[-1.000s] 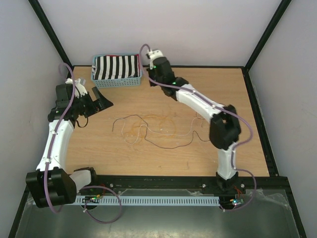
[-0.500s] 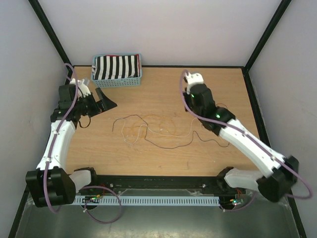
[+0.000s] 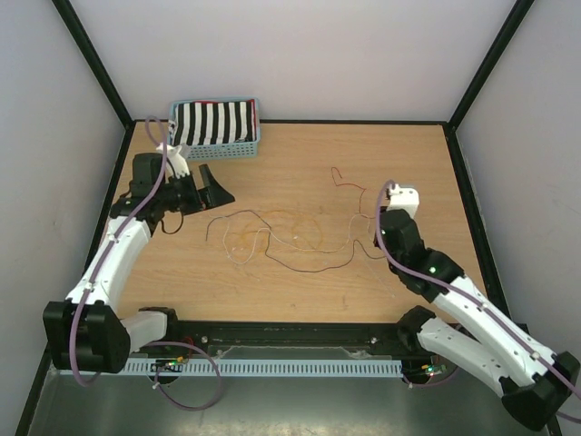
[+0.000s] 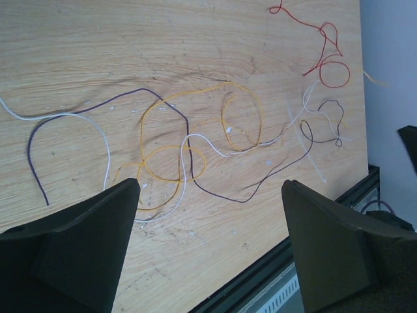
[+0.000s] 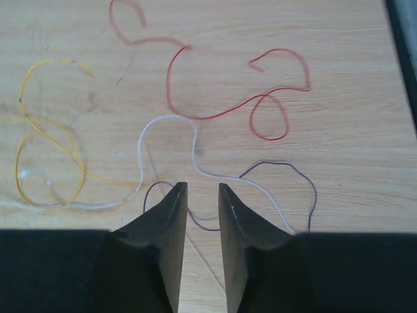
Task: Zip-tie the wires
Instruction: Adjust the cable at the center of the board.
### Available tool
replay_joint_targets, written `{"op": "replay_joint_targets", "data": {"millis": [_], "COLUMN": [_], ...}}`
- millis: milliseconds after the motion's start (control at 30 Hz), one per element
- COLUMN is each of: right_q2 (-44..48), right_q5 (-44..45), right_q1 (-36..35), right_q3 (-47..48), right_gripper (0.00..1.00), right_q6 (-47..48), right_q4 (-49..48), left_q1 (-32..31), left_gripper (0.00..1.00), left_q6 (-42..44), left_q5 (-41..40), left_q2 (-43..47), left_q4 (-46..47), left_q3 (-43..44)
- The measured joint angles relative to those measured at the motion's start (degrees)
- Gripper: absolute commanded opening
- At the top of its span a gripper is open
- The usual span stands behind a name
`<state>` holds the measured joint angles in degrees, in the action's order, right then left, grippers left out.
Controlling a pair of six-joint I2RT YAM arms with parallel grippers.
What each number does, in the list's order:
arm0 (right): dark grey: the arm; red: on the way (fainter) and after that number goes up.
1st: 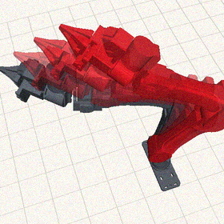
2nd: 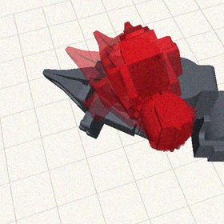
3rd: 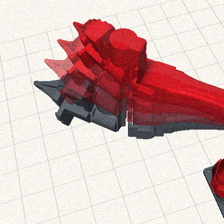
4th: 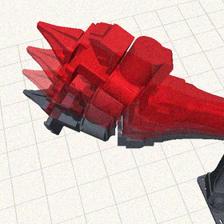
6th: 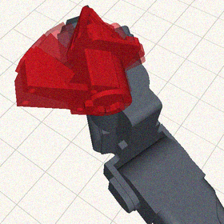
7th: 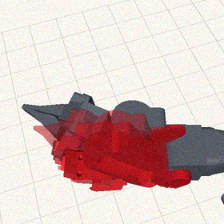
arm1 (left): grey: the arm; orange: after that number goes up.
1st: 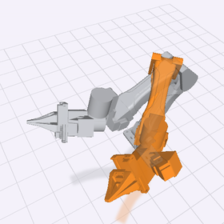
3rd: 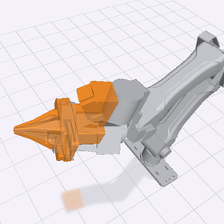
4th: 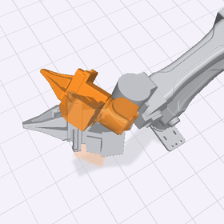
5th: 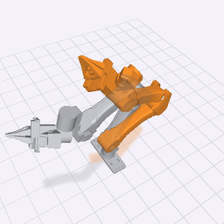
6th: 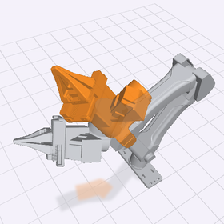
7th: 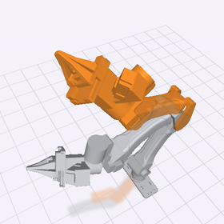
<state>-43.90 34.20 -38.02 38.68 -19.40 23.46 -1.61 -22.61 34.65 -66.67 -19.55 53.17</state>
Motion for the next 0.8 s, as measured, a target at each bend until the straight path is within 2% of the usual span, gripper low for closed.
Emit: {"op": "replay_joint_targets", "data": {"millis": [133, 367, 533, 700, 800], "right_q2": [6.5, 14.2, 9.1, -0.2, -4.8], "right_q5": [6.4, 11.3, 4.5, -4.2, -8.9], "right_q1": [0.0, 0.0, 0.0, 0.0, 0.0], "right_q3": [-0.9, -1.9, -0.8, 1.6, 2.4], "right_gripper": [0.4, 0.56, 0.62, 0.78, 0.81], "right_q6": [-2.9, -4.2, -0.7, 1.6, 3.2], "right_q4": [1.0, 3.2, 1.4, -1.7, -3.5], "left_q1": [-3.0, -5.9, -10.8, -17.3, -19.4], "left_gripper": [0.92, 0.92, 0.87, 0.79, 0.79], "left_q6": [0.0, 0.1, 1.4, 3.8, 4.8], "left_q5": [-2.2, -5.0, -6.9, -8.9, -10.1], "left_q2": [-0.9, -3.3, -7.5, -15.1, -19.2], "left_q4": [0.0, -0.5, -0.5, -0.5, -0.6], "left_q3": [0.0, 1.4, 4.5, 8.1, 9.1]}}
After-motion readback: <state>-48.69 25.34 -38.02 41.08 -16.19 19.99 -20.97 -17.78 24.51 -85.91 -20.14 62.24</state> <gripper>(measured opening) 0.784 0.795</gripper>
